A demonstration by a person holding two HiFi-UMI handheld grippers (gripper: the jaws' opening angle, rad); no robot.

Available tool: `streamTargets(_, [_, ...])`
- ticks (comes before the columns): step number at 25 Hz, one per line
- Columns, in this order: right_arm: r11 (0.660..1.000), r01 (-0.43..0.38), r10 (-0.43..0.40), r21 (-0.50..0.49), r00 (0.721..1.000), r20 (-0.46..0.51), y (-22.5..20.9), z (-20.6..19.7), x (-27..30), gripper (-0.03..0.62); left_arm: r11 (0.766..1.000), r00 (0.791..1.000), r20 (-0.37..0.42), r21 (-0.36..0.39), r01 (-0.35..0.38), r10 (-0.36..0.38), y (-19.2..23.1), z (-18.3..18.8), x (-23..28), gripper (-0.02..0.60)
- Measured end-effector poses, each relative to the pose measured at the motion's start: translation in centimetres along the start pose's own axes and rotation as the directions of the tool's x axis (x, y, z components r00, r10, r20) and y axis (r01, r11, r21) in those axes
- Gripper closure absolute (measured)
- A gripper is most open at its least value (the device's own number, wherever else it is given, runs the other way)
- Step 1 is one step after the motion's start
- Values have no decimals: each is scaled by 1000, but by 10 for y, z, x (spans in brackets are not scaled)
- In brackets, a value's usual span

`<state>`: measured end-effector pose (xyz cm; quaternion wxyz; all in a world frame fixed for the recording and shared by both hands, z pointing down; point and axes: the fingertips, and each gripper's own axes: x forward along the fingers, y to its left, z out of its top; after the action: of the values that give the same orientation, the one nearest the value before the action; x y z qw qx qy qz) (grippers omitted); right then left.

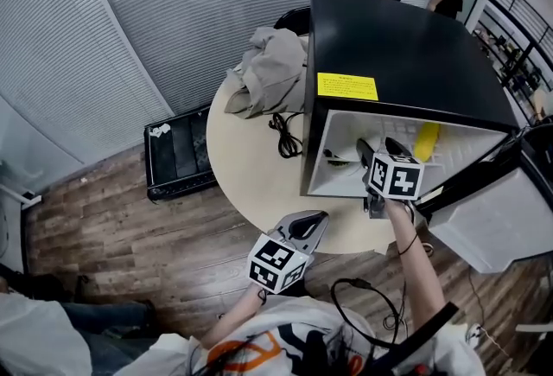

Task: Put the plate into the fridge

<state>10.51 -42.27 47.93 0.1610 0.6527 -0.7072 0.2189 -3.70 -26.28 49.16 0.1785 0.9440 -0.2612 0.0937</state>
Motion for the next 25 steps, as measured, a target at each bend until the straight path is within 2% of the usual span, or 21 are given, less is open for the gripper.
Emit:
streamTargets(3, [1000,24,-24,-14,1000,7,-7,4,-2,289,1000,1000,-5,9,5,-5,0,0,4,568])
streamTargets(6, [1000,-5,5,30,1000,17,-5,6,-5,289,1000,1000,-8,2,5,-5,2,0,6,568])
streamTargets(10, [999,-18,17,31,999,38,-1,10,-15,289,1000,1000,-7,2,2,-2,3,2,9,568])
streamTargets(17, [992,-96,84,86,987,136,9,19,-52,290,1000,1000,-14,-9,10,-10,-1,-5,14,568])
streamTargets(20, [979,-141,120,144,982,146,13,10,-73,290,1000,1000,-21,-26,9,-9,-5,-11,13,568])
streamTargets(25, [938,-193,154,289,976,153,20,-25,-100,304,999,999,-36,-32,4,-5,-11,-19,13,568])
